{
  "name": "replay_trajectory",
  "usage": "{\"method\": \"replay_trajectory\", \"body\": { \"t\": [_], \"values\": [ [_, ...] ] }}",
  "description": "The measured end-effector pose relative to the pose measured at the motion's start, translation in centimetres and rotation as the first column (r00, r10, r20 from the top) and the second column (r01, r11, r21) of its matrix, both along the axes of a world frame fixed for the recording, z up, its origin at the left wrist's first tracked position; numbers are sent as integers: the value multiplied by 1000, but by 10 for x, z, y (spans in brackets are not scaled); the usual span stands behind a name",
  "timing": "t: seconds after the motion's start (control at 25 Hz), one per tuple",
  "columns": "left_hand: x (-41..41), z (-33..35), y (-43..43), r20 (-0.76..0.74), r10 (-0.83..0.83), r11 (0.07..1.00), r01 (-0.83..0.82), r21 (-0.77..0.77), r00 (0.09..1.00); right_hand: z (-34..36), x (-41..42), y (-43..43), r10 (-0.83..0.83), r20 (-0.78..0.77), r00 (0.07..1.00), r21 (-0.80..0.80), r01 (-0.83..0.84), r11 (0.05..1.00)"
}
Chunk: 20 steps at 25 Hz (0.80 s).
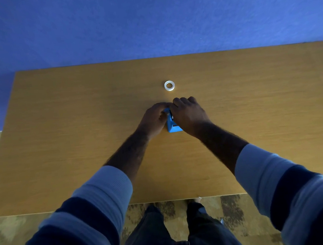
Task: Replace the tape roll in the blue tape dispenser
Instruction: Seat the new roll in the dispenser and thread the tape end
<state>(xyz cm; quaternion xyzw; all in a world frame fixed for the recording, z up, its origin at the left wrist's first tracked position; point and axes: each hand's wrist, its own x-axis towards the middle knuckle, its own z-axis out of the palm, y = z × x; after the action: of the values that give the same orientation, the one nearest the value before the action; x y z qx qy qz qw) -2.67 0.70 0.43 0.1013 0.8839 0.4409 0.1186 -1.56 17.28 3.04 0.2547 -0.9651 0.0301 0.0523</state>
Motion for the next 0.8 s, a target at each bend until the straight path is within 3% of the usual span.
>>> {"method": "replay_trajectory", "body": {
  "t": [0.16, 0.32, 0.4, 0.44, 0.52, 0.56, 0.6, 0.68, 0.8],
  "values": [
    [-2, 1, 3, -52, 29, 1000, -29, 0, 998, -8, 20, 5, -68, -27, 997, -114, 64, 991],
    [-6, 0, 6, -45, 52, 999, -52, 1, 998, -15, 41, 4, -274, 179, 945, -277, 316, 908],
    [-6, -1, 7, -31, 65, 998, -65, 11, 997, -13, 45, 0, -402, 401, 824, -386, 549, 741],
    [-7, -2, 6, -26, 76, 997, -75, 29, 997, -9, 44, -3, -430, 559, 709, -418, 689, 593],
    [-7, -2, 7, -9, 98, 993, -98, 65, 995, 3, 35, -9, -305, 853, 424, -376, 904, 204],
    [-8, -2, 8, 3, 109, 991, -109, 73, 994, 10, 31, -12, -202, 928, 312, -308, 950, 50],
    [-8, -2, 9, 20, 117, 990, -118, 76, 993, 14, 26, -14, -120, 965, 231, -238, 970, -43],
    [-9, 1, 10, 55, 131, 987, -136, 84, 990, 19, 18, -18, -32, 990, 140, -143, 983, -112],
    [-9, 0, 11, 82, 146, 982, -155, 107, 986, 18, 9, -20, -19, 996, 85, -87, 988, -131]
  ]
}}
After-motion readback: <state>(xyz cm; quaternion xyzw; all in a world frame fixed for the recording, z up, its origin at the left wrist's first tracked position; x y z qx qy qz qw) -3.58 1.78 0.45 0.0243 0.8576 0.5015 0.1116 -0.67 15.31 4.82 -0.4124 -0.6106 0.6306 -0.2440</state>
